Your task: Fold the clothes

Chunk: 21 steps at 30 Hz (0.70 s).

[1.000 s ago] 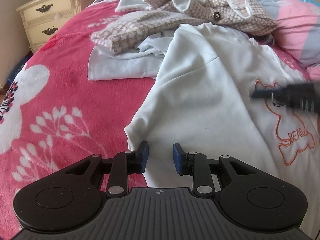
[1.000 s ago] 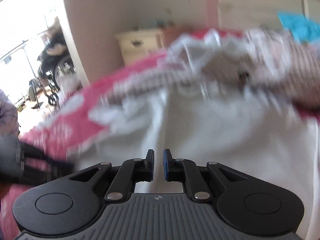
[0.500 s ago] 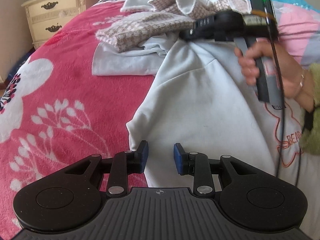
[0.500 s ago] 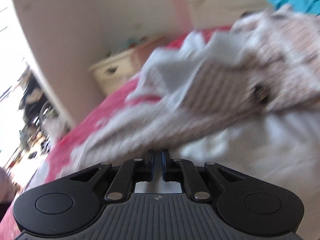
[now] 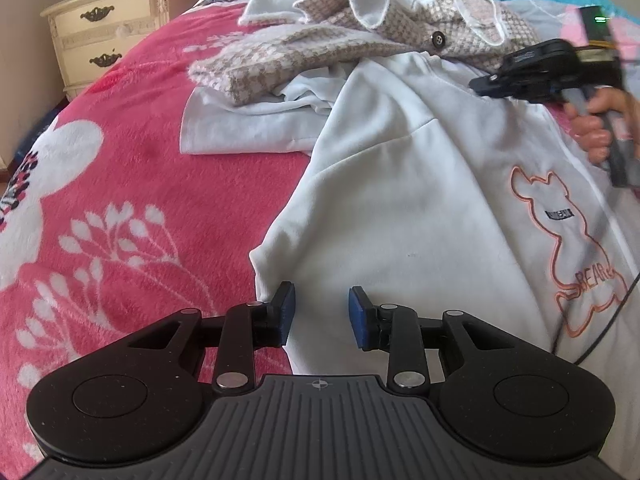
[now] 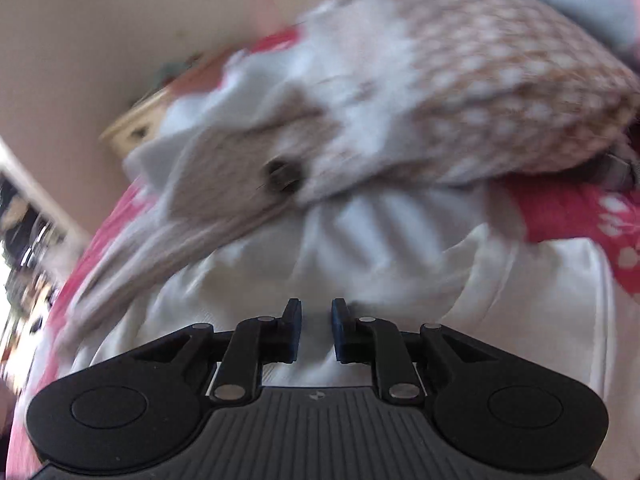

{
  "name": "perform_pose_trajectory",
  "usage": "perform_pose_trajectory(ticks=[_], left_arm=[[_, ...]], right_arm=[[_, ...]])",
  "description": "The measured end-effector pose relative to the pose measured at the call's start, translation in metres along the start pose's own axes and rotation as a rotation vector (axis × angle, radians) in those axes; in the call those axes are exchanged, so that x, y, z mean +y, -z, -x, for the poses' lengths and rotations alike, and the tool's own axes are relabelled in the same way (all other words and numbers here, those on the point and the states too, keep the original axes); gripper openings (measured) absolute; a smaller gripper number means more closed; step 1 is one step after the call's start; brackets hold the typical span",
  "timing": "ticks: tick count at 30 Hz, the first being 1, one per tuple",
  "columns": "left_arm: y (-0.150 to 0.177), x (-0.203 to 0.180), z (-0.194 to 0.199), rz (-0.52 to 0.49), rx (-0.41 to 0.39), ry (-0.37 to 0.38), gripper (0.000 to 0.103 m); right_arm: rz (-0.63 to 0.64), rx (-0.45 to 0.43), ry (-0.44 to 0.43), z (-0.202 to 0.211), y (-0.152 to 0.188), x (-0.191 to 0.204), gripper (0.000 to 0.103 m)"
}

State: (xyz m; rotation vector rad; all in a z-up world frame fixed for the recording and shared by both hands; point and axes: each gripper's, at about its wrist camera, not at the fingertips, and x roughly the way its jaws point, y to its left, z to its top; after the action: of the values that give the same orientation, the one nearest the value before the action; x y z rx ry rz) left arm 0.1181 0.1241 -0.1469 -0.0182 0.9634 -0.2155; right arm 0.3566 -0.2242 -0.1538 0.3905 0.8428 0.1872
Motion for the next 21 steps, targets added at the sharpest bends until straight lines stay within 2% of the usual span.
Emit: perform_pose_trajectory(ticks=[2, 5, 10, 11, 17, 19, 21], left_arm=[[-0.001, -0.001, -0.001, -0.016, 0.004, -0.004, 0.031], [-0.004, -0.002, -0.001, -0.021, 0.017, -0.008, 0.031], [-0.006, -0.006, -0.001, -0.004, 0.026, -0.032, 0.032], [-0.006, -0.008, -0.001, -0.007, 0.025, -0.041, 0.033], [-0.010, -0.022, 0.002, -0.041, 0.000, -0.138, 0.036], [-0.013, -0.023, 0.009, -0.021, -0.015, -0.188, 0.037], [-0.016, -0.025, 0.021, 0.012, -0.033, -0.196, 0.037]], right_arm=[[-0.072, -0.081, -0.025, 0.019, -0.005, -0.006, 0.021], [-0.099, -0.159, -0.094, 0.074, -0.006, -0.013, 0.022], [-0.038, -0.223, -0.127, 0.199, 0.011, -0.029, 0.043], [-0.033, -0.231, -0.130, 0.224, 0.015, -0.031, 0.043], [-0.085, -0.284, -0.129, 0.343, 0.070, -0.050, 0.050], [-0.109, -0.292, -0.125, 0.363, 0.091, -0.052, 0.052], [-0.121, -0.299, -0.117, 0.377, 0.112, -0.051, 0.053]])
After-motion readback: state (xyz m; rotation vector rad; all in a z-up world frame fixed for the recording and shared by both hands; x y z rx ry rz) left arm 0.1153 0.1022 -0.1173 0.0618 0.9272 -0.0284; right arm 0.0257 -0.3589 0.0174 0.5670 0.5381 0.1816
